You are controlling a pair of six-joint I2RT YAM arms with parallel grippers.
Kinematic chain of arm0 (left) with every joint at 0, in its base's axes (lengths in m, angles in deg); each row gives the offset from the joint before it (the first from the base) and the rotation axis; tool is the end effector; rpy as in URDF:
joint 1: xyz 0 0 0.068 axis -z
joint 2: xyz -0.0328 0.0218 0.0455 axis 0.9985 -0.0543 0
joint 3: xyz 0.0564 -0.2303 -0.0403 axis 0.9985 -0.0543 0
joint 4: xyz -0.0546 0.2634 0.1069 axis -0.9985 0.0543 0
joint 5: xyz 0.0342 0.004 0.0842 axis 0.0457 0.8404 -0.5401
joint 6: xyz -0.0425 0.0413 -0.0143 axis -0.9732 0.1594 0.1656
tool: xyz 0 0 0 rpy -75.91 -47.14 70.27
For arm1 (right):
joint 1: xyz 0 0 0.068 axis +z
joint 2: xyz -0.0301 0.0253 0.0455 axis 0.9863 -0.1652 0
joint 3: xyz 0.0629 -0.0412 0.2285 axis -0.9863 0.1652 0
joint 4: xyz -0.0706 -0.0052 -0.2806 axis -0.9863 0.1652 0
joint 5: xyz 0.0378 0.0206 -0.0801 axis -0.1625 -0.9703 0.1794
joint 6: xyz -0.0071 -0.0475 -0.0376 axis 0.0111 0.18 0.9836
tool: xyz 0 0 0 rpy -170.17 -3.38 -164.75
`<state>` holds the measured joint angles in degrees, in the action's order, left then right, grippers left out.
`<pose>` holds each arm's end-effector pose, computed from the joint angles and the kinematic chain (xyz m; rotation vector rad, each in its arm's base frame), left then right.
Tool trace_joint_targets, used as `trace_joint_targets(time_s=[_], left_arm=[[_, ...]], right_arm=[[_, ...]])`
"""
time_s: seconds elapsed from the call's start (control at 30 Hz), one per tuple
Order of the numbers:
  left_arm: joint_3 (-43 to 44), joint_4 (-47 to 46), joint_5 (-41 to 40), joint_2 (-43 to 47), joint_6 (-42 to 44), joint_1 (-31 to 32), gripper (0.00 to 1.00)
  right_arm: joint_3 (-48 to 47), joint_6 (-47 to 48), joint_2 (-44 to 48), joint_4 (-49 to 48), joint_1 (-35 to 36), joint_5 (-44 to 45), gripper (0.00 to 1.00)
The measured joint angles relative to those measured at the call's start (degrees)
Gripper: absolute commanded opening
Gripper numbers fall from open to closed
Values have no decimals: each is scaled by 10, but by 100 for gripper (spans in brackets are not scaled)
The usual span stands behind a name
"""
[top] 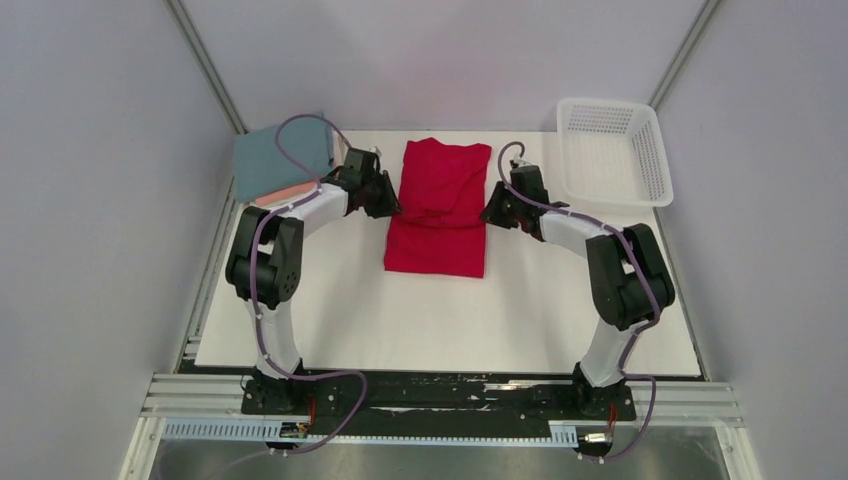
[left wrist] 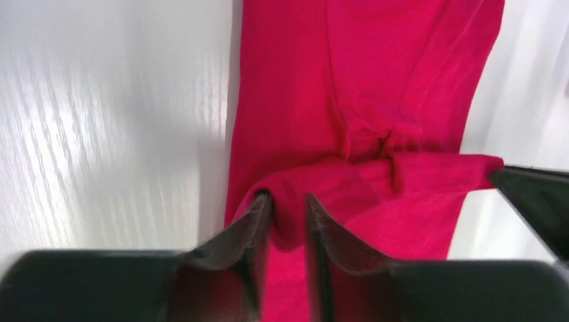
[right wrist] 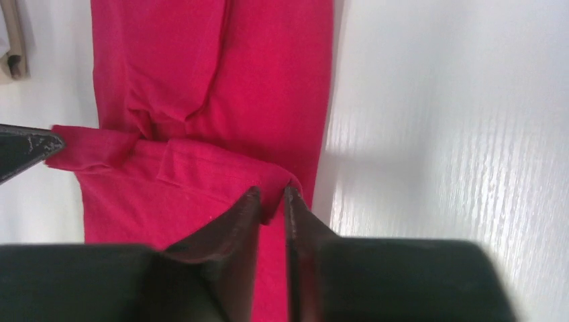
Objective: Fold and stack the t-shirts
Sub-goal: Fold the folded rectangular tshirt in 1/3 of the way
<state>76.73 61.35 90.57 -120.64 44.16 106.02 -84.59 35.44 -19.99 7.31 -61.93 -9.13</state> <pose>0.4144 -0.1538 0.1379 -0.2907 2.4881 -0.6835 0.3801 0.1343 0.1217 0.1570 2.3814 0.5762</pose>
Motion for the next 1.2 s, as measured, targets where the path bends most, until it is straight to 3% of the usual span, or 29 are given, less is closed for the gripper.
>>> trace_joint_targets(time_s=[0.03,0.07,0.13,0.2,0.4,0.57,0.77,0.97,1.2], left_arm=[[7,1,4,-7,2,-1,57],[15,2,9,-15,5,-2,76],[29,5,17,-25,11,-5,97],[43,10,25,-27,16,-9,100],[24,14,10,30,19,-18,100],[-120,3,-34,191,-2,-19,100],[-316,-12,-72,332,-49,-19,100],[-436,-5,-66,388,-80,-19,100],[-444,-16,-59,415,-87,-19,100]], right_arm=[[-6,0,-8,0,-5,-4,39],[-17,2,-18,0,-13,-13,56],[-34,2,-31,0,-23,-30,84],[-48,9,-32,2,-31,-42,98],[-38,35,7,22,-19,-53,100],[6,60,63,29,54,-61,100],[-12,70,1,28,125,-84,100],[-139,87,-118,43,119,-47,100],[-324,125,-216,48,86,18,100]])
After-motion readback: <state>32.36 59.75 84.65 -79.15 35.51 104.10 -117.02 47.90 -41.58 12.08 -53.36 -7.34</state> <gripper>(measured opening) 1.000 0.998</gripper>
